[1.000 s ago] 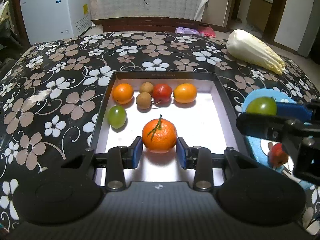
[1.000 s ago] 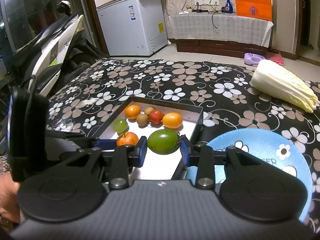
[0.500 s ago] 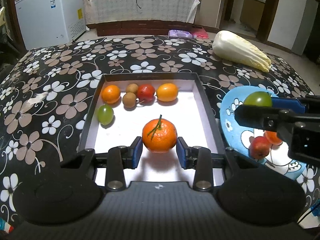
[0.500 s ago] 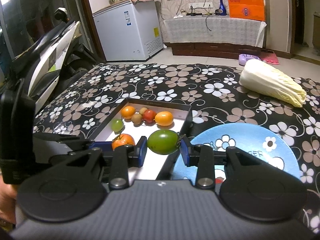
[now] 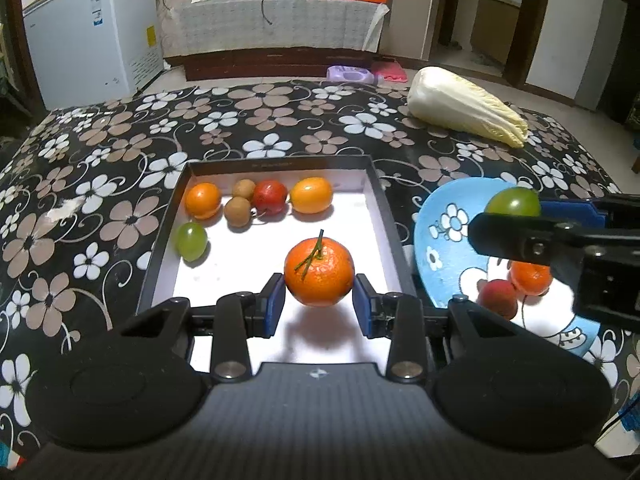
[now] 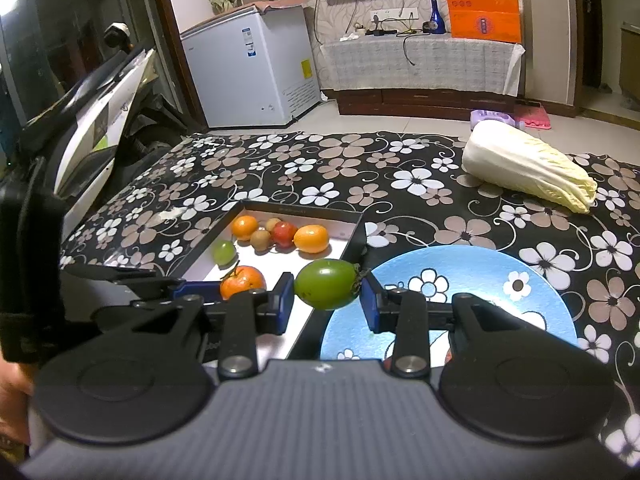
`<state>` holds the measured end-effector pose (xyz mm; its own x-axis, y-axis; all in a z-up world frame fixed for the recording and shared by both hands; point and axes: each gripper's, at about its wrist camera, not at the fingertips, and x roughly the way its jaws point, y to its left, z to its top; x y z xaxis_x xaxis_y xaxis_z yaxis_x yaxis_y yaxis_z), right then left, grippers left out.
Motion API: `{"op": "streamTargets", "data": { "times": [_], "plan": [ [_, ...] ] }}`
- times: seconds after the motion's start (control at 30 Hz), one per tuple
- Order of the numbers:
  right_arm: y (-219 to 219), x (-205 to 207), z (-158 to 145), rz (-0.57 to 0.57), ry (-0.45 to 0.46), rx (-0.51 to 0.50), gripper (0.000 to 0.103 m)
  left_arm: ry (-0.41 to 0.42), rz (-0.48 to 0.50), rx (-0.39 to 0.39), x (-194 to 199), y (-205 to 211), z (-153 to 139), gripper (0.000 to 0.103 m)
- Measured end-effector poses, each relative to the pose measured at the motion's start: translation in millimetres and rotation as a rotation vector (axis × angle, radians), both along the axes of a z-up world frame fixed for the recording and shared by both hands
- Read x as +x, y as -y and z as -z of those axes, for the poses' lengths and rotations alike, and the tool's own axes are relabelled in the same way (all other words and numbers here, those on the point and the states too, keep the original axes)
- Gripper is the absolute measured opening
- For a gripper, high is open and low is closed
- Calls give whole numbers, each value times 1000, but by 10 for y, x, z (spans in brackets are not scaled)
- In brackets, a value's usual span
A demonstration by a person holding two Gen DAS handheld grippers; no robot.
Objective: Organize fruits
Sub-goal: 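Carry the stemmed orange and green tomato with both tools over the blue plate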
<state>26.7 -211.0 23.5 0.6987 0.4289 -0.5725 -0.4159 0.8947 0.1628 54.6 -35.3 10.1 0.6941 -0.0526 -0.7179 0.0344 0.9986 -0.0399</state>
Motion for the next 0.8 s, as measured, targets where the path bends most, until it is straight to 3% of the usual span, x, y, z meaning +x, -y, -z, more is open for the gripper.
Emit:
{"op": "streamTargets", "data": {
  "times": [0.8],
  "plan": [
    [201,12,1,42,1,-6,38,21,102,-32,-27,335,-45,42]
  ]
}}
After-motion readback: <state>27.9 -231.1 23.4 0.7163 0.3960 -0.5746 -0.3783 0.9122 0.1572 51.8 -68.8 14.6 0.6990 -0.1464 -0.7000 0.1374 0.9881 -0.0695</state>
